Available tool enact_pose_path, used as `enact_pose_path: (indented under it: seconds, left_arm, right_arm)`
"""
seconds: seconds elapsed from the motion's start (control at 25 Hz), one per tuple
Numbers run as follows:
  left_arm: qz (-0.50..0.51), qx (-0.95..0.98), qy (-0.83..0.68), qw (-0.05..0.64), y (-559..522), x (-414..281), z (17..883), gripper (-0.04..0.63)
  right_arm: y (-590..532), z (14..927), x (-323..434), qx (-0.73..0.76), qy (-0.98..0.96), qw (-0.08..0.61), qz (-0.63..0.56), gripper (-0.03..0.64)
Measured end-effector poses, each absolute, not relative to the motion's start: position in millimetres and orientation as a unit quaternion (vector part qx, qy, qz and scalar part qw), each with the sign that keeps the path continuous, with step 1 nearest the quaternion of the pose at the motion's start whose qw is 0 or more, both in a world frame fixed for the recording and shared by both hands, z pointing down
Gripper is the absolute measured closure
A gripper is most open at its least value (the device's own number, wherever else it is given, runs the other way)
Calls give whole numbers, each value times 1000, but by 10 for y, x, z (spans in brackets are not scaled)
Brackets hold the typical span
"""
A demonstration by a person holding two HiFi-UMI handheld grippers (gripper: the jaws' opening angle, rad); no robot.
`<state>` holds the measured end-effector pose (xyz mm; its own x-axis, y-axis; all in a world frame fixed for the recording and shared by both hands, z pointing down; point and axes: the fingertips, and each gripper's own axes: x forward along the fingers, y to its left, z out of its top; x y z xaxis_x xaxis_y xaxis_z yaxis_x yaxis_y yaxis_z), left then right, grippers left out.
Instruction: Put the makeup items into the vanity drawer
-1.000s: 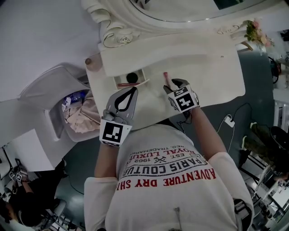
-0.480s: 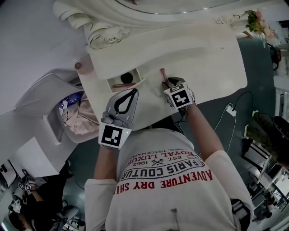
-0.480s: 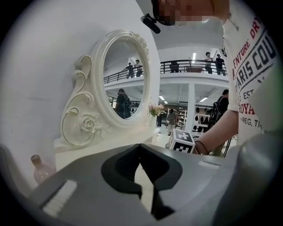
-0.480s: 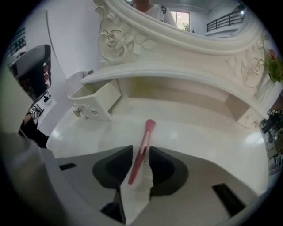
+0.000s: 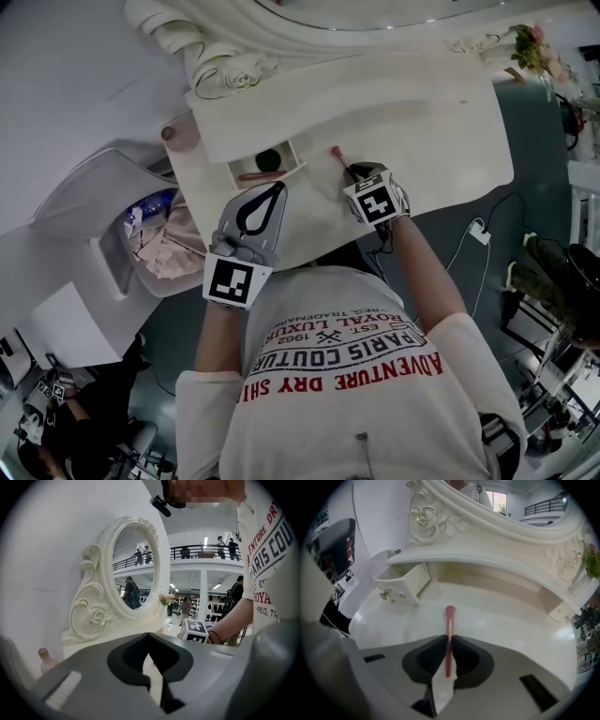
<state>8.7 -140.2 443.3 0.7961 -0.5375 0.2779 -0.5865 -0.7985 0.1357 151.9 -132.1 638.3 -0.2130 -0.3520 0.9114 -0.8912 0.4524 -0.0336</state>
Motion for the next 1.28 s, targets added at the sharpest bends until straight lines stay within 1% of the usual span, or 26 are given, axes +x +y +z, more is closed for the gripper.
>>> enact_pose_path:
  seconds: [0.2,0.36,0.68,0.8,1.16,1.28]
  left_arm:
    - [96,938,-314,112,-1404,3,4301,586]
    - [88,933,-334,100,-1392,-85,4197,586]
    - [78,915,-386,84,-1331,-386,4034,586]
    - [75,906,-409,78,-1294,-545,4016,586]
    - [75,869,-480,95,-1193,-1029,4040,586]
    - [77,858,-499,98,-1155,-1143,4074,586]
  right_arm:
    - [-1402,6083,1419,441,-737,430,279,566]
    - [-1547,5796,1306,433,-760,418,246,566]
    - [-1713,5432,811,375,-810,409,192,566]
    - [-1745,5373,568,343,-828,408,173,566]
    - [-1710,5452,-154,236,-866,418,139,566]
    - [-1699,5505,-303,206,-870,432,121,566]
